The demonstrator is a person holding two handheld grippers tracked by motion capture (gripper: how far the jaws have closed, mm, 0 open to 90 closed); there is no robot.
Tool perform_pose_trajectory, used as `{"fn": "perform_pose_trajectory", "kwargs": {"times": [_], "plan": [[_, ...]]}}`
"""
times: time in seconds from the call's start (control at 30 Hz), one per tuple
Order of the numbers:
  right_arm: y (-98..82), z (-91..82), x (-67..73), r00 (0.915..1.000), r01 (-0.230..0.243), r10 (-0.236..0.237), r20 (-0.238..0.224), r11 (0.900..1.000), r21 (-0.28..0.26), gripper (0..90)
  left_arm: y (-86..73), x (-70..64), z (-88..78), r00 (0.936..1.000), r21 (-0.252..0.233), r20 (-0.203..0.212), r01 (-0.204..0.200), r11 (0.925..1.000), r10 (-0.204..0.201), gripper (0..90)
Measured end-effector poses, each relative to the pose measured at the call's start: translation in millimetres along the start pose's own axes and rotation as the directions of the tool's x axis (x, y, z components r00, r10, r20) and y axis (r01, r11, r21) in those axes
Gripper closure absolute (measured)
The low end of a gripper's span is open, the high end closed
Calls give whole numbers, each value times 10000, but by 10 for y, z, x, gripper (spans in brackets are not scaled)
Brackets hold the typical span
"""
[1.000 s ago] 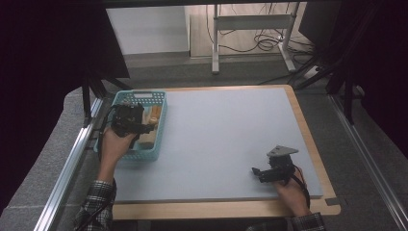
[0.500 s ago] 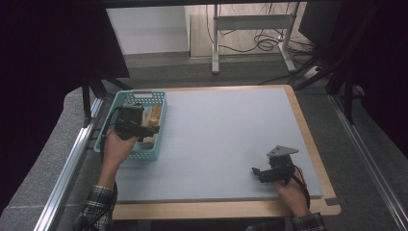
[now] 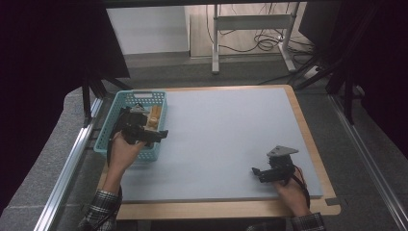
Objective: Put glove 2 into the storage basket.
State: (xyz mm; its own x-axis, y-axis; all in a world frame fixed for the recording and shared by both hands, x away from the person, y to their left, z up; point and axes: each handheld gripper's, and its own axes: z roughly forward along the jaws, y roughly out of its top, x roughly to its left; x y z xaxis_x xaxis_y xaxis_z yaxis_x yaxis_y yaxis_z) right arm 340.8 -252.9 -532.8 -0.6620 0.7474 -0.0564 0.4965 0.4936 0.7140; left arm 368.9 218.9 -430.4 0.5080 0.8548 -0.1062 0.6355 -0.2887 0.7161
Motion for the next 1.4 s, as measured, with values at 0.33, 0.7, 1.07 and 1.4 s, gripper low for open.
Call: {"fn": "perform_pose_trajectory", "kwargs": {"times": [0.33, 0.7, 1.07, 1.4], "plan": [[0, 0, 2, 10000, -16, 16, -1, 10000, 12, 60, -53, -155, 50, 9989, -114, 434, -155, 9998, 159, 27], [0, 1, 0, 10000, 3, -3, 0, 10000, 1, 60, -85, -389, 134, 9942, -357, 936, -502, 9981, 533, 25], [1, 0, 0, 10000, 18, -18, 9, 10000, 1, 60, -163, -636, 244, 9853, -552, 1496, -748, 9957, 823, 16], [1, 0, 2, 10000, 11, -11, 16, 10000, 1, 60, -269, -876, 381, 9757, -518, 1735, -1269, 9906, 1341, 6]]}}
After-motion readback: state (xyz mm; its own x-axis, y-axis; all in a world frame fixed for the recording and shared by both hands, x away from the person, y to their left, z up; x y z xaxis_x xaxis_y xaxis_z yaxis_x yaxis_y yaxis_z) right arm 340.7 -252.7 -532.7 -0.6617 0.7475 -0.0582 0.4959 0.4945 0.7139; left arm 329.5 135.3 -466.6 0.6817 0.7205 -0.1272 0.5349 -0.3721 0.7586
